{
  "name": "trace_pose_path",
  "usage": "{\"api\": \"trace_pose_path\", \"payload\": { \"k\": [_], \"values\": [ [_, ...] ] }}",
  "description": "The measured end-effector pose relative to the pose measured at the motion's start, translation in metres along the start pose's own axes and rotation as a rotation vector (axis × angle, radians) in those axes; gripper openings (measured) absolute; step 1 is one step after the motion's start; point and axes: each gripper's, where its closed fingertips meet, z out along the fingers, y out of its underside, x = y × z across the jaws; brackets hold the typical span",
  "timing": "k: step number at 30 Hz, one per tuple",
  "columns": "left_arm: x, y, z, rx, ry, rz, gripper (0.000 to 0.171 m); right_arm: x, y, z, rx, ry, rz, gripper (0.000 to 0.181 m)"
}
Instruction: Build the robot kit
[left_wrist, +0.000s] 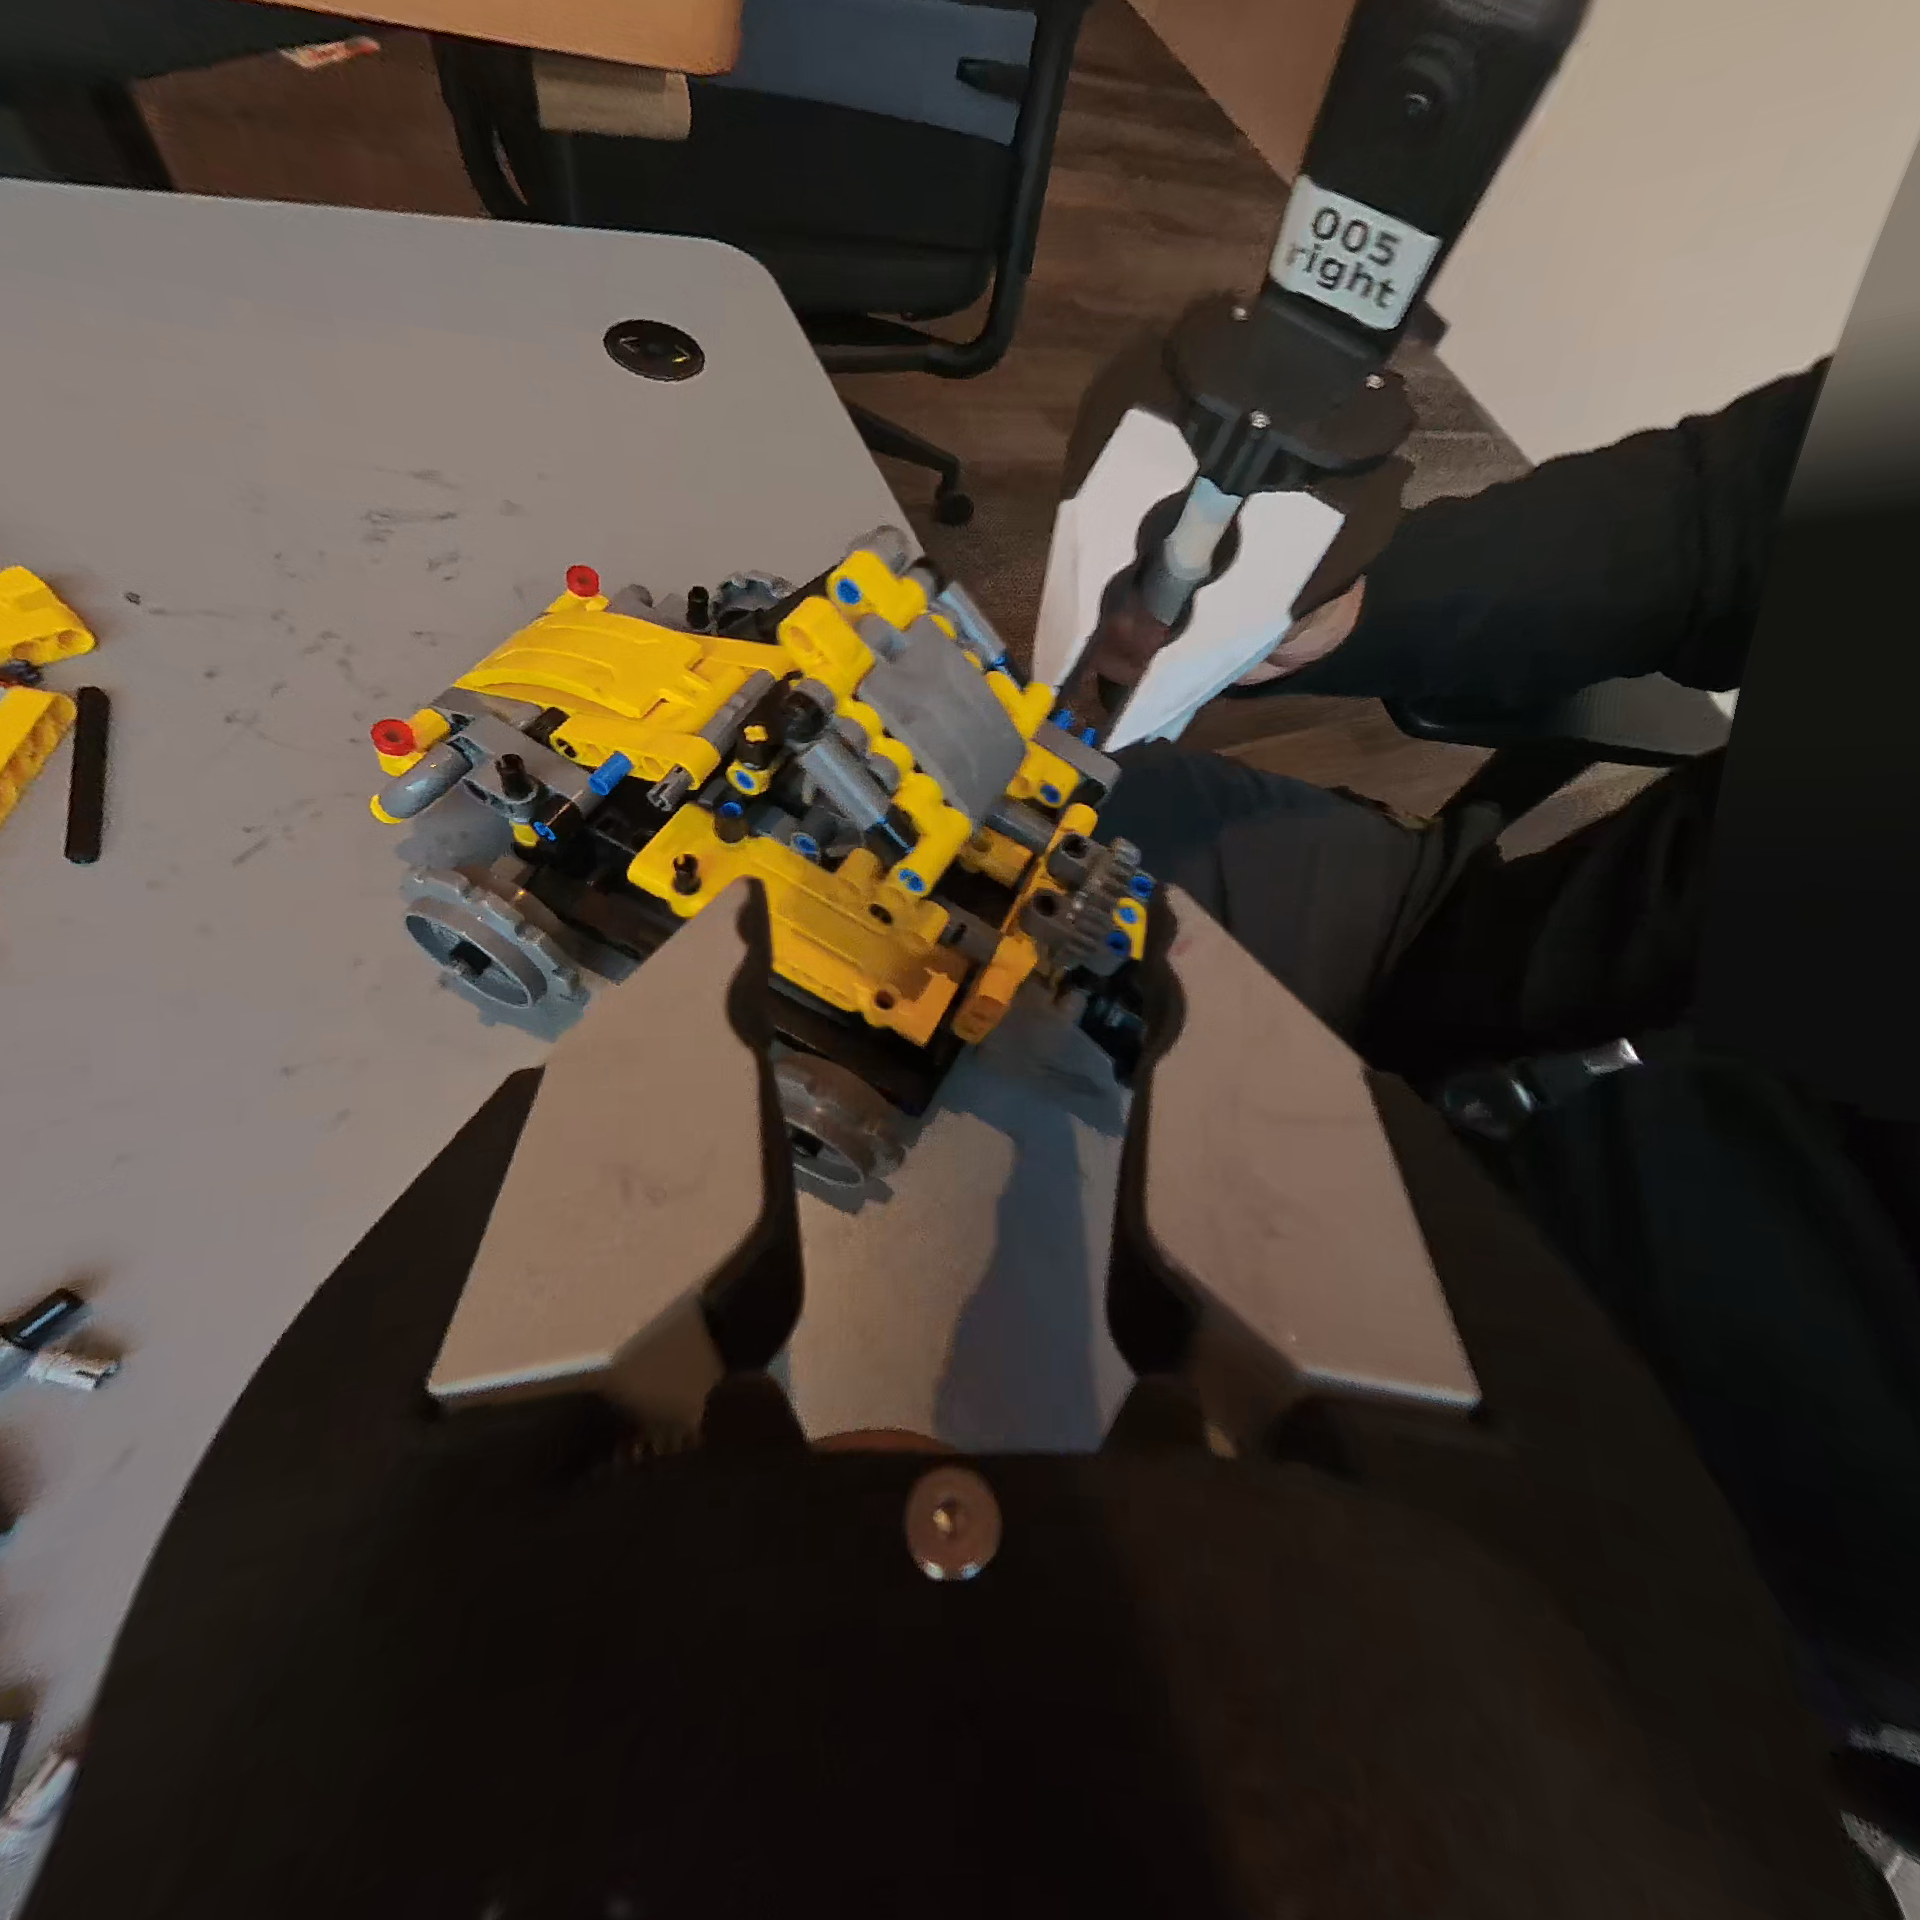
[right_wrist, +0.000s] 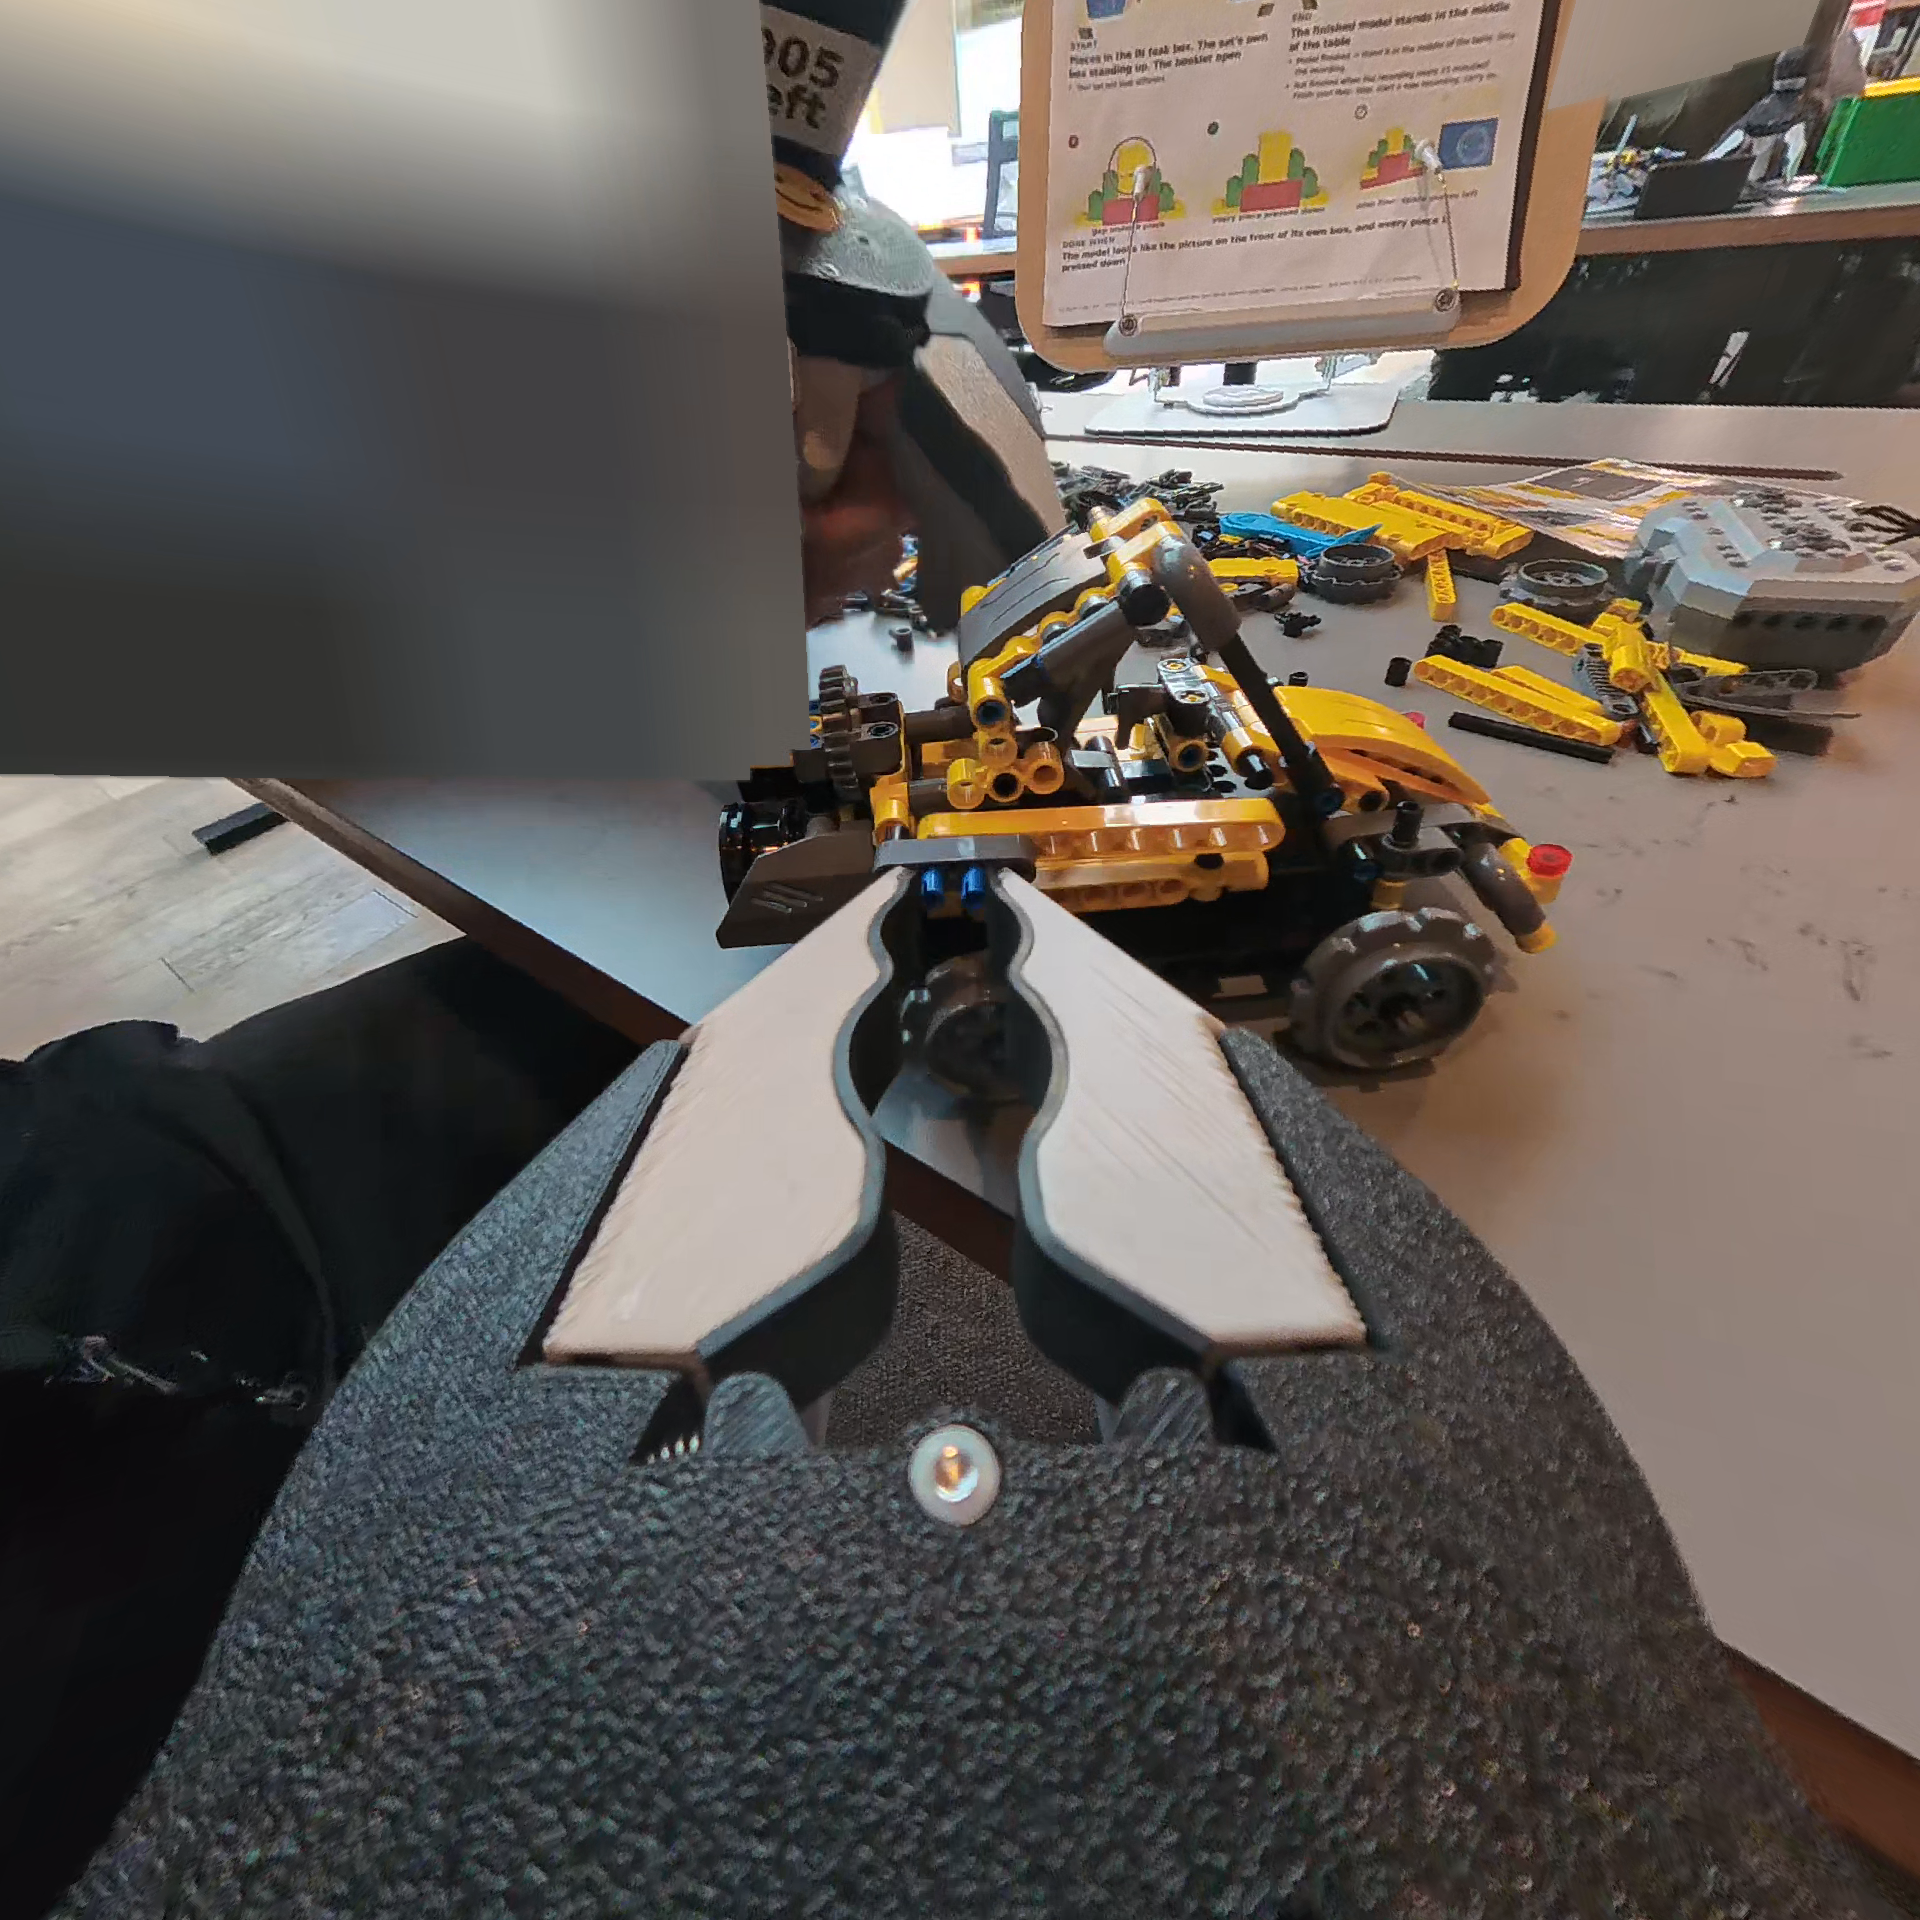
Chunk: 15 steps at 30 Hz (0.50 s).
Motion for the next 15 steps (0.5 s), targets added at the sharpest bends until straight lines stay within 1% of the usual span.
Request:
{"api": "trace_pose_path", "payload": {
  "k": [2,5,7,8,9,10,11,12,14,15],
  "values": [
    [0.012,-0.002,-0.006,-0.016,0.034,0.047,0.046,-0.001,0.0,0.0,0.006,-0.007,0.013,0.012],
    [0.012,-0.001,-0.004,-0.022,0.02,0.104,0.046,-0.004,0.001,-0.001,0.009,-0.011,0.007,0.012],
    [0.012,0.001,-0.004,-0.022,0.035,0.12,0.045,-0.004,0.001,-0.002,0.009,-0.006,0.002,0.012],
    [0.011,-0.001,-0.006,-0.013,0.032,0.126,0.04,-0.003,0.001,-0.002,0.006,0.0,0.0,0.011],
    [0.012,-0.007,-0.01,0.014,0.026,0.141,0.039,-0.002,0.001,-0.003,0.003,0.005,-0.003,0.011],
    [0.014,-0.013,-0.015,0.043,0.029,0.168,0.035,-0.001,0.001,-0.003,0.002,0.007,-0.003,0.012],
    [0.02,-0.018,-0.019,0.068,0.044,0.199,0.031,0.0,0.001,-0.004,0.004,0.013,-0.001,0.012],
    [0.026,-0.019,-0.02,0.072,0.063,0.224,0.031,0.001,0.001,-0.004,0.008,0.017,0.001,0.012],
    [0.028,-0.008,-0.012,-0.004,0.05,0.253,0.036,0.001,0.001,-0.004,0.008,0.015,0.001,0.012],
    [0.027,0.001,-0.005,-0.048,0.044,0.263,0.041,0.001,0.001,-0.003,0.007,0.014,-0.002,0.012]
  ]
}}
